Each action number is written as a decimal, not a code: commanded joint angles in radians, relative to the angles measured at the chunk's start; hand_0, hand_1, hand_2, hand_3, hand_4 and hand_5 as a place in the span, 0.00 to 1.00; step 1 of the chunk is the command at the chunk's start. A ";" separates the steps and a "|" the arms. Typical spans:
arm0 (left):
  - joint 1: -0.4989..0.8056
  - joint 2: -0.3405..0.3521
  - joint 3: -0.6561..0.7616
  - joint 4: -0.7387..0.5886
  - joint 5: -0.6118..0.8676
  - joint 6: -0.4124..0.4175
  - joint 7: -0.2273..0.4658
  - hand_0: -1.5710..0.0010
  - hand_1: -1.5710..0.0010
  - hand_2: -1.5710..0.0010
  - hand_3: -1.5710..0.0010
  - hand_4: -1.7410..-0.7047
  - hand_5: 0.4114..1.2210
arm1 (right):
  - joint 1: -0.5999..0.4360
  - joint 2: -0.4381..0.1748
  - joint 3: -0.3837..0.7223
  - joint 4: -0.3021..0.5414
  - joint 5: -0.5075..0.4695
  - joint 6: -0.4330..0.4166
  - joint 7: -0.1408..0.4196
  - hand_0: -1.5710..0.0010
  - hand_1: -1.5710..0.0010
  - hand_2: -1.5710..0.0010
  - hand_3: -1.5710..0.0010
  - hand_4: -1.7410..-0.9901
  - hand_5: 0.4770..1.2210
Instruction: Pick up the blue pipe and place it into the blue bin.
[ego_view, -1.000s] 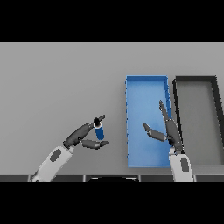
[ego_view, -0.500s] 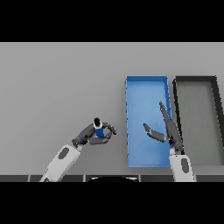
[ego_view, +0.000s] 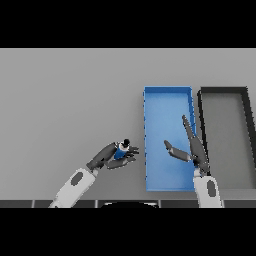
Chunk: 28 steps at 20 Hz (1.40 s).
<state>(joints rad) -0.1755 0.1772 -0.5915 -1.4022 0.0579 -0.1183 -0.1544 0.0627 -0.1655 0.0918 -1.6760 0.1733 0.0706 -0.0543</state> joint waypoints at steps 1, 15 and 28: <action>0.000 0.011 0.012 -0.011 0.010 -0.012 -0.015 0.06 0.05 0.04 0.05 0.23 0.96 | -0.007 0.002 0.000 0.011 0.002 -0.001 0.006 1.00 1.00 1.00 1.00 0.77 0.11; -0.075 -0.064 0.031 -0.161 0.002 -0.046 0.063 0.00 0.00 0.00 0.00 0.26 1.00 | -0.003 -0.010 0.001 0.013 0.029 -0.012 0.000 1.00 1.00 1.00 1.00 0.82 0.13; -0.048 -0.099 0.046 -0.170 -0.047 -0.091 0.080 0.00 0.00 0.00 0.00 0.26 1.00 | 0.232 0.126 0.041 -0.214 0.006 -0.115 -0.134 1.00 0.99 0.98 1.00 0.76 0.14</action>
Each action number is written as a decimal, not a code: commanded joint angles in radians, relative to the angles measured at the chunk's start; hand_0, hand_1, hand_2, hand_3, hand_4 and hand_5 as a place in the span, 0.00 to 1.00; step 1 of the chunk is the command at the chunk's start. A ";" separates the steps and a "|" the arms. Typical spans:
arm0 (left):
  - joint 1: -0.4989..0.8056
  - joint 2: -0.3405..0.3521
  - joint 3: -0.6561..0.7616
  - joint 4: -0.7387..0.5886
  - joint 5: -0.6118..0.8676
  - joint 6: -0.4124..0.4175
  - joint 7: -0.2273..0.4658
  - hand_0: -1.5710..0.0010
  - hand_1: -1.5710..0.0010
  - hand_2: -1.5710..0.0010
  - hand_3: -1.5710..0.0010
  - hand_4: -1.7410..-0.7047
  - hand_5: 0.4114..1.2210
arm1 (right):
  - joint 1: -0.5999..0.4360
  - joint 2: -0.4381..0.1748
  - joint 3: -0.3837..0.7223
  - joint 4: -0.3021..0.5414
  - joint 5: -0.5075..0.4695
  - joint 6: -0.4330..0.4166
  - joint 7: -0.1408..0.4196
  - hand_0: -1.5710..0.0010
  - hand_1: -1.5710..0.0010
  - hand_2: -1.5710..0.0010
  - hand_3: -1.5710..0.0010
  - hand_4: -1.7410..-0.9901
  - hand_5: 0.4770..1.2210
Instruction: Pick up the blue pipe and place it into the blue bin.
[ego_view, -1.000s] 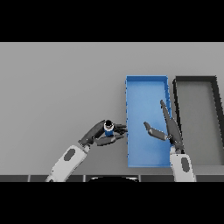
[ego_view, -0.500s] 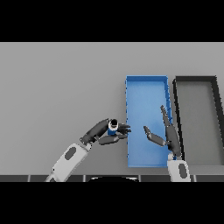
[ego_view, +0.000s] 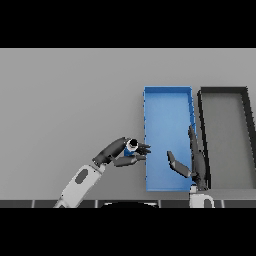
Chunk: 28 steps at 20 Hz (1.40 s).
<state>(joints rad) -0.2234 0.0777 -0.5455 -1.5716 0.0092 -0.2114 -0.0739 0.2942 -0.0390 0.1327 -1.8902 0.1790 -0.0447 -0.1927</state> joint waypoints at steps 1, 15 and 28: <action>-0.001 0.001 0.007 0.001 0.001 -0.004 0.003 0.00 0.00 0.00 0.00 0.26 1.00 | -0.005 -0.026 -0.006 -0.036 -0.033 0.033 -0.009 1.00 0.99 0.98 1.00 0.75 0.15; 0.009 -0.027 0.034 -0.015 -0.054 -0.045 0.015 0.00 0.00 0.00 0.00 0.26 1.00 | -0.288 -0.223 0.159 -0.223 -0.128 0.328 0.428 1.00 1.00 1.00 1.00 0.66 0.06; -0.005 -0.057 0.091 0.009 -0.034 -0.151 0.015 0.00 0.00 0.00 0.00 0.28 1.00 | -0.610 -0.111 0.259 -0.102 -0.218 0.420 0.611 1.00 0.99 0.99 1.00 0.70 0.05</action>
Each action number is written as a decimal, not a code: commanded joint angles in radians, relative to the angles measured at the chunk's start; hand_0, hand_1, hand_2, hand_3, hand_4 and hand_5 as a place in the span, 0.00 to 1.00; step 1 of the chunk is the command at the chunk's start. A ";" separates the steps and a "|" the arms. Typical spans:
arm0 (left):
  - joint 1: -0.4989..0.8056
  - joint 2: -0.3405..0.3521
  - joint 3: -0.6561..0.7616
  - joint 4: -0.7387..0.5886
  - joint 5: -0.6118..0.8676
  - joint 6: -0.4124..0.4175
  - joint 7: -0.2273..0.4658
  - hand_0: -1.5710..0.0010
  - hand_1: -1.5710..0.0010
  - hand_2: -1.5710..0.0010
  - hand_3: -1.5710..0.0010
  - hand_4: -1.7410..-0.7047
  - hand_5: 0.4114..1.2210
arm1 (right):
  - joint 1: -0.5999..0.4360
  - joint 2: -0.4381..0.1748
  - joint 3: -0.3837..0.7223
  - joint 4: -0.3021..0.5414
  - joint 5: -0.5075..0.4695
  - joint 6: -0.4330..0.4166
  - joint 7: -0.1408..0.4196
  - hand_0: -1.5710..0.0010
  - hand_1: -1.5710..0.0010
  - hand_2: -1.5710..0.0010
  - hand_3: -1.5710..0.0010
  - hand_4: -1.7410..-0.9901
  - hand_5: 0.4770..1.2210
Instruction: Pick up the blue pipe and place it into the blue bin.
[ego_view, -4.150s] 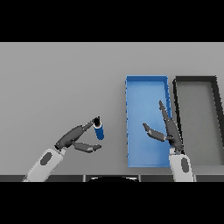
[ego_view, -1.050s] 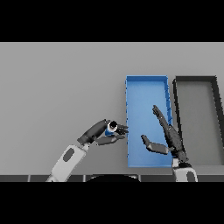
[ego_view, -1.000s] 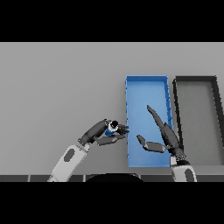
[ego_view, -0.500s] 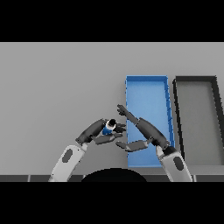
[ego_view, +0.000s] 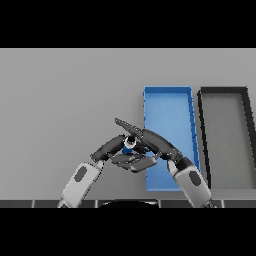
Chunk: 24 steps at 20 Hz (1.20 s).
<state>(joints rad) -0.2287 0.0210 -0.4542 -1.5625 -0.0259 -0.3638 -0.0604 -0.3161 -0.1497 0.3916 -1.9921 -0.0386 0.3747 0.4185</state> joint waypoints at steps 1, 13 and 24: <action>0.003 -0.007 -0.003 0.002 -0.016 0.006 -0.006 0.00 0.00 0.00 0.00 0.27 1.00 | -0.011 0.007 0.005 0.015 -0.003 0.006 0.008 1.00 0.98 0.96 1.00 0.70 0.05; 0.009 -0.054 0.025 0.024 -0.038 -0.011 -0.012 0.00 0.00 0.01 0.13 0.02 1.00 | -0.060 0.091 0.028 0.096 0.021 0.004 -0.094 0.10 0.10 0.10 0.14 0.36 0.70; 0.030 -0.052 0.042 -0.017 -0.097 -0.017 0.012 0.25 0.30 0.32 0.46 0.22 1.00 | -0.010 0.172 0.006 0.080 0.015 0.004 -0.063 0.01 0.01 0.01 0.01 0.33 0.97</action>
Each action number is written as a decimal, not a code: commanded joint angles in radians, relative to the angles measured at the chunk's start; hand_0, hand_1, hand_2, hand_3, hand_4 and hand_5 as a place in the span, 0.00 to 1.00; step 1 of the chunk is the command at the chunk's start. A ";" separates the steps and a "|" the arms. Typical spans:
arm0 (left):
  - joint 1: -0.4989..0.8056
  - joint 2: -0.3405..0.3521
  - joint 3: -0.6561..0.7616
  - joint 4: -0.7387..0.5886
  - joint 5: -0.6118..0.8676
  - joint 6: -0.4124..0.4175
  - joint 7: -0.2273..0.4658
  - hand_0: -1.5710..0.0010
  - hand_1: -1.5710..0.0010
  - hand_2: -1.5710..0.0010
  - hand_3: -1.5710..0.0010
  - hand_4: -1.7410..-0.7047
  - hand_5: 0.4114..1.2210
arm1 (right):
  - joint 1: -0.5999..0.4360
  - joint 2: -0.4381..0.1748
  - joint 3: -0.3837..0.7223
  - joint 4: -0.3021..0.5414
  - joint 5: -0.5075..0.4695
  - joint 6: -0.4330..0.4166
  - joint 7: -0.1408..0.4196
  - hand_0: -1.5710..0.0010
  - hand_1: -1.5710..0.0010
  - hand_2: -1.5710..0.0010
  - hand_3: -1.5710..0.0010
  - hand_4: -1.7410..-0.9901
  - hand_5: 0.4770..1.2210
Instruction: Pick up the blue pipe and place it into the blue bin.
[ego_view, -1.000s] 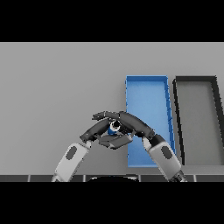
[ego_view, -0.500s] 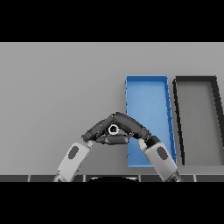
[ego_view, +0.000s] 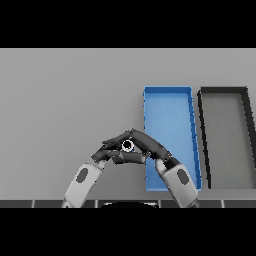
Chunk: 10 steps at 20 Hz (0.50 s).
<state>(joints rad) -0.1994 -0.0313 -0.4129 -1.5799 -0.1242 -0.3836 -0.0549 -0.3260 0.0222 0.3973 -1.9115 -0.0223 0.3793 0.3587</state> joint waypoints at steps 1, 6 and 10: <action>0.004 0.012 -0.003 0.006 -0.014 -0.016 -0.014 0.40 0.44 0.46 0.57 0.32 1.00 | 0.006 0.001 0.000 -0.004 0.004 0.005 0.003 0.01 0.01 0.01 0.01 0.33 0.98; -0.011 0.011 0.017 0.025 -0.024 -0.079 0.009 0.80 0.82 0.82 0.86 0.63 0.71 | 0.005 0.034 -0.008 -0.008 0.036 0.011 0.027 0.00 0.00 0.00 0.00 0.32 0.99; -0.005 0.015 0.020 0.025 -0.023 -0.078 0.078 0.92 0.93 0.93 0.94 0.72 0.39 | 0.008 0.046 -0.012 -0.002 0.058 0.010 -0.028 0.00 0.00 0.00 0.00 0.32 1.00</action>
<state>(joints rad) -0.2044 -0.0160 -0.3925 -1.5544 -0.1470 -0.4624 0.0231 -0.3175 0.0680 0.3854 -1.9139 0.0357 0.3902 0.3304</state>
